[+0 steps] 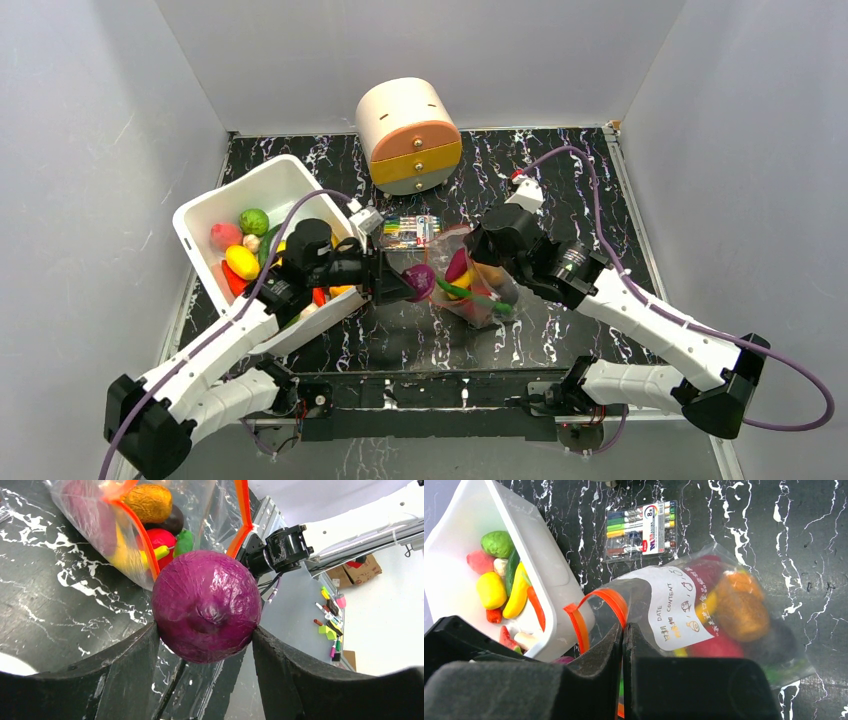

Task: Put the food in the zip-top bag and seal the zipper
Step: Place the fake vegetable in the zipper food storage bag.

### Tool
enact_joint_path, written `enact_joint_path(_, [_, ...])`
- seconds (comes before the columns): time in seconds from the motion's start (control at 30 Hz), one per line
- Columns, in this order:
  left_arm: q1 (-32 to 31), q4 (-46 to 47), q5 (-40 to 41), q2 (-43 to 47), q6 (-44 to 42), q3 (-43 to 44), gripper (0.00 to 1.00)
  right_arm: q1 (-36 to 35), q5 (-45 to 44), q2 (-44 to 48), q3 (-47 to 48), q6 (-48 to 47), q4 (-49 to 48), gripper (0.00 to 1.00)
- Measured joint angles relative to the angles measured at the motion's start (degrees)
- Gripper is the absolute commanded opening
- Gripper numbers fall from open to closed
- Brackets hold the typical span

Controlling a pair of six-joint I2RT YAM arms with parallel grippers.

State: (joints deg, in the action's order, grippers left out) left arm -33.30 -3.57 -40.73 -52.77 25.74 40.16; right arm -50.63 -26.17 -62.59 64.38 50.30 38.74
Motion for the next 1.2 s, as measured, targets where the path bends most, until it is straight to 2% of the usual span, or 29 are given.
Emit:
enact_joint_path(0.3, [-6.25,6.8,4.76,-9.66,-0.09,0.02,0.43,0.07,1.81,2.19,-1.9,0.17,-0.44,0.0])
enact_joint_path(0.57, [-8.55,10.4,8.17,-13.75,-0.11,0.76,0.43,0.13,3.65,3.1,-3.43,0.7,-1.18,0.0])
enact_joint_path(0.9, [-9.18,9.07,17.64,-11.8,-0.66,1.99,0.41,0.11,6.67,4.72,-3.43,0.94,-2.14,0.0])
enact_joint_path(1.07, [-9.2,8.59,19.69,-10.6,-0.61,3.02,0.41,0.11,8.61,5.62,-3.43,1.31,-2.49,0.0])
enact_joint_path(1.2, [-9.2,7.34,19.96,-10.38,-0.57,3.37,0.47,0.11,8.76,6.56,-3.43,1.6,-2.64,0.0])
